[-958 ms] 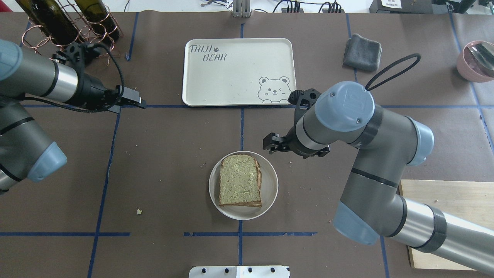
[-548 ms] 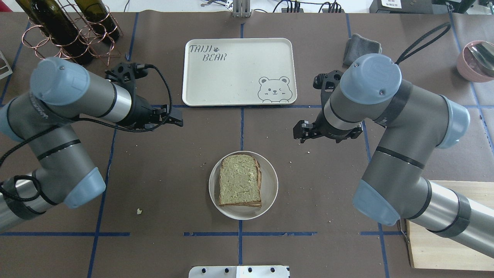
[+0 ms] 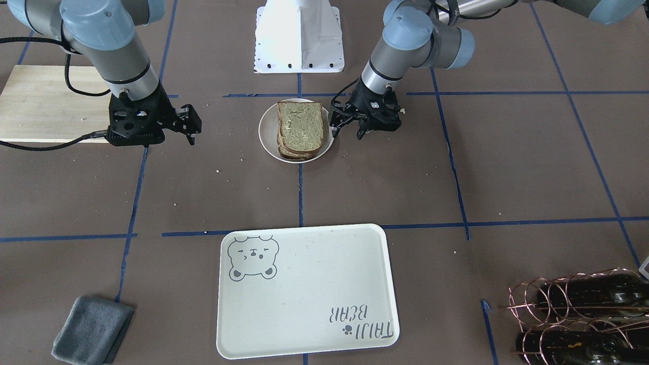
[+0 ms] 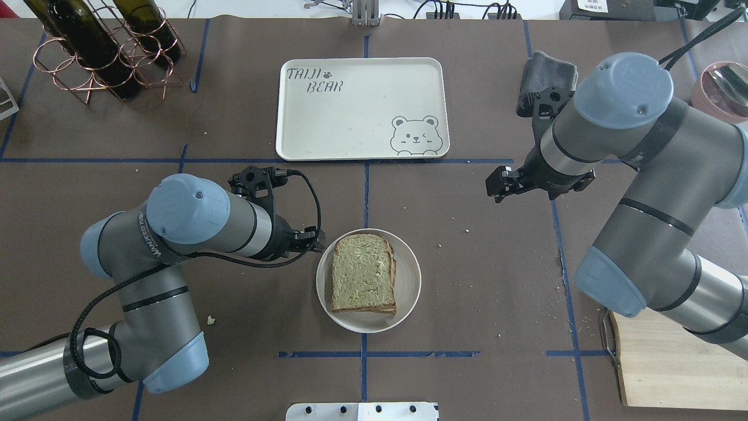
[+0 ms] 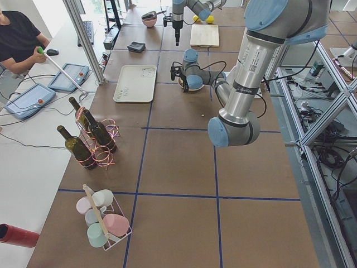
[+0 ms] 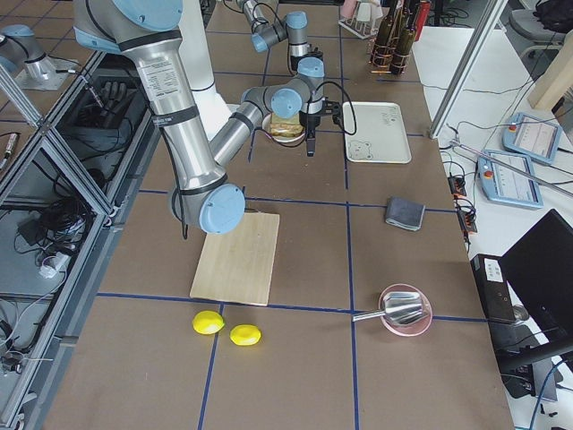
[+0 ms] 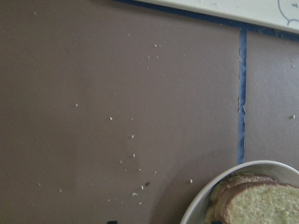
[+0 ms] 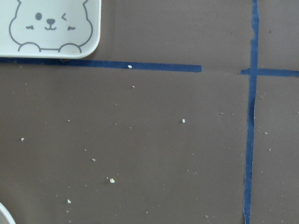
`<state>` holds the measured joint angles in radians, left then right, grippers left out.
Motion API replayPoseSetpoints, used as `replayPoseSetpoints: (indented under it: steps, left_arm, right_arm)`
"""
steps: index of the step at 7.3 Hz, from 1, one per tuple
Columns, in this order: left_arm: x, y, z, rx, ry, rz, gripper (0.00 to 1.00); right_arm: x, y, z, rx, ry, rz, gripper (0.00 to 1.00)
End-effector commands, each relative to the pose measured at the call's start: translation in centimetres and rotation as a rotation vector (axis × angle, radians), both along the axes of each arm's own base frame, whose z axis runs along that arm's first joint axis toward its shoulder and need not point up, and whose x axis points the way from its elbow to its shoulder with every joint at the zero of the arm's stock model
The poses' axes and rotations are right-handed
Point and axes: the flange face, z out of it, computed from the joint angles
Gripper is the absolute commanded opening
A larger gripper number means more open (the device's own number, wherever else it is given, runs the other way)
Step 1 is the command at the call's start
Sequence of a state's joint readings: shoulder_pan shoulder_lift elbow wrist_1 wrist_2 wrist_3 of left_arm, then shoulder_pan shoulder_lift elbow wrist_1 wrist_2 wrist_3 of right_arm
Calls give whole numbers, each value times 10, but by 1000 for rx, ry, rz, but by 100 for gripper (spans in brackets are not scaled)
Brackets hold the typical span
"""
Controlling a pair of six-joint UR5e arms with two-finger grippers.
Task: Make sandwich and place on tray
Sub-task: 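Withdraw the right gripper while the left gripper reaches to the plate rim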
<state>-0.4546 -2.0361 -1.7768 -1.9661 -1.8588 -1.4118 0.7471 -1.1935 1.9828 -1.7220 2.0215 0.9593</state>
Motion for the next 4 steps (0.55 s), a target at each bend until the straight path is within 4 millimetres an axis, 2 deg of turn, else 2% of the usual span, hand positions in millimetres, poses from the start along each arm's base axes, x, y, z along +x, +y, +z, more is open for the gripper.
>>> replayPoseSetpoints:
  steps: [1, 2, 4]
  left_arm:
    - [21, 16, 1, -11, -4, 26, 45]
    - [31, 18, 3, -16, -14, 35, 41]
    - [46, 29, 2, -17, -17, 60, 39]
  right_arm:
    - [8, -5, 0, -7, -8, 8, 100]
    - [8, -5, 0, -7, -8, 8, 100]
    - [8, -5, 0, -8, -8, 10, 100]
